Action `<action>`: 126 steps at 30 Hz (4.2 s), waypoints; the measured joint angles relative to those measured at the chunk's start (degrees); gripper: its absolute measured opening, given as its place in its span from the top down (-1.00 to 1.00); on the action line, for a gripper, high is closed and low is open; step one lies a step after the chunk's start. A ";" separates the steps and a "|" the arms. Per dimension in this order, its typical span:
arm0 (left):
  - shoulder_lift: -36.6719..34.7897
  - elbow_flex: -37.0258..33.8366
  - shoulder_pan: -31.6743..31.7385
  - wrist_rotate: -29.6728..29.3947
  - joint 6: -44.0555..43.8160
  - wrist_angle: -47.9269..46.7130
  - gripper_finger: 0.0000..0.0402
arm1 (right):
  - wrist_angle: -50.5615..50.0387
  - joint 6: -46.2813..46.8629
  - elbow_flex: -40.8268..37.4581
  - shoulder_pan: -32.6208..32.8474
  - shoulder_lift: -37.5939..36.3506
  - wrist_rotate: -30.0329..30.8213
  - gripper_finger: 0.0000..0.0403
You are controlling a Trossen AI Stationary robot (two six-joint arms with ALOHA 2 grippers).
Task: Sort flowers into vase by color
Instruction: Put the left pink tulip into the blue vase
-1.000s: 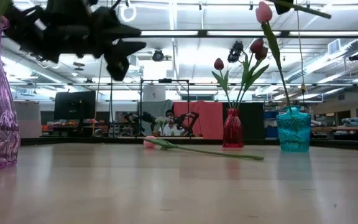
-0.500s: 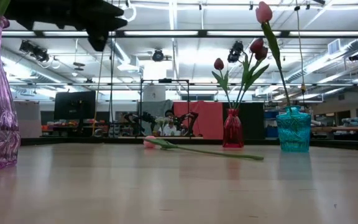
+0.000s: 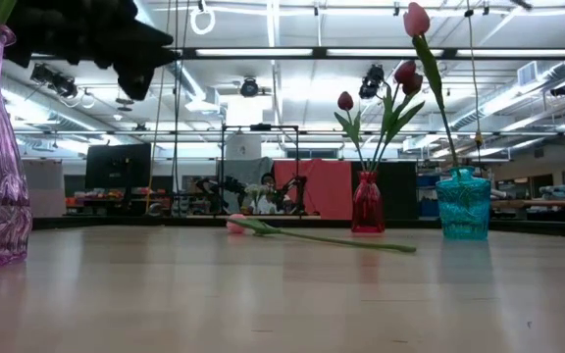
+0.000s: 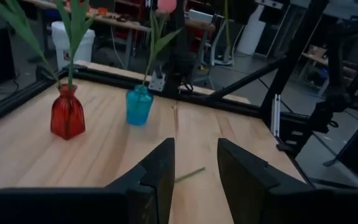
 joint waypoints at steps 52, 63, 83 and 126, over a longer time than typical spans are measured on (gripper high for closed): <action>43.76 5.21 -8.81 6.93 -3.45 44.65 0.37 | 58.19 -6.21 1.38 -17.67 43.34 -20.30 0.99; 43.76 5.21 -11.18 6.83 0.42 44.71 0.37 | 58.11 -5.13 1.38 -19.93 43.34 -23.60 0.99; 43.76 5.21 -11.61 4.58 -1.09 45.05 0.37 | 58.28 -4.62 1.38 -22.07 43.31 -25.99 0.99; 49.44 10.11 -15.79 2.21 0.50 43.95 0.37 | 60.23 -3.26 1.38 -24.75 43.25 -29.02 0.99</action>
